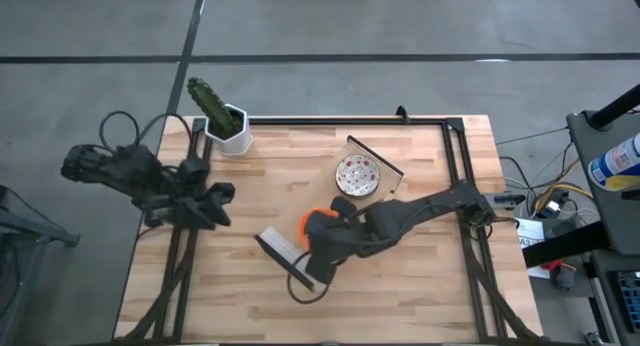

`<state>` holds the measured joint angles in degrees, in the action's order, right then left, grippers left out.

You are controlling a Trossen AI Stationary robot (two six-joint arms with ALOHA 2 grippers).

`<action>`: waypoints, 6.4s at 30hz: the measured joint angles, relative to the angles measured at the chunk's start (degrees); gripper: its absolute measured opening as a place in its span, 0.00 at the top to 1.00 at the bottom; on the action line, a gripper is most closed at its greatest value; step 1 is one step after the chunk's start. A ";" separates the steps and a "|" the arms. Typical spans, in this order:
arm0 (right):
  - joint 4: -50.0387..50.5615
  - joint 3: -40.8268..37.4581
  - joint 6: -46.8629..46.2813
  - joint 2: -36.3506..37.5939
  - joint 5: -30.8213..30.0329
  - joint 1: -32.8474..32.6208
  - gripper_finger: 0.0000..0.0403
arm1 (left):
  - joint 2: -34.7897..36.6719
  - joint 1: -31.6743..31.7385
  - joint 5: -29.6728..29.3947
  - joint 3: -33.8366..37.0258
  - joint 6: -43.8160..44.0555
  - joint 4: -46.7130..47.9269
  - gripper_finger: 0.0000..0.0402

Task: Pick & Place Mini bowls
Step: Return to Home Position

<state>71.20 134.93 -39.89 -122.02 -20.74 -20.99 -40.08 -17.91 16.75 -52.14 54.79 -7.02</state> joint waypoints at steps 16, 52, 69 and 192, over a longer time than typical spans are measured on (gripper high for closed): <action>-8.14 -0.13 14.18 3.20 -0.11 -0.52 0.98 | 4.60 0.05 -18.82 0.55 -20.47 12.96 1.00; -49.85 -72.45 11.00 49.05 -0.77 1.38 0.98 | 17.06 0.04 -42.42 16.70 -38.03 26.97 1.00; -70.80 -100.90 22.67 80.69 3.15 1.47 0.98 | 27.21 0.03 -33.32 29.65 -47.30 13.27 1.00; -77.40 -134.40 29.80 121.84 13.23 1.66 0.98 | 39.95 0.10 -25.61 51.80 -51.76 -1.47 1.00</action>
<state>-6.20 0.54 -10.09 -0.19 -7.51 -19.33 -0.12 -17.81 -8.86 -0.34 3.03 -8.49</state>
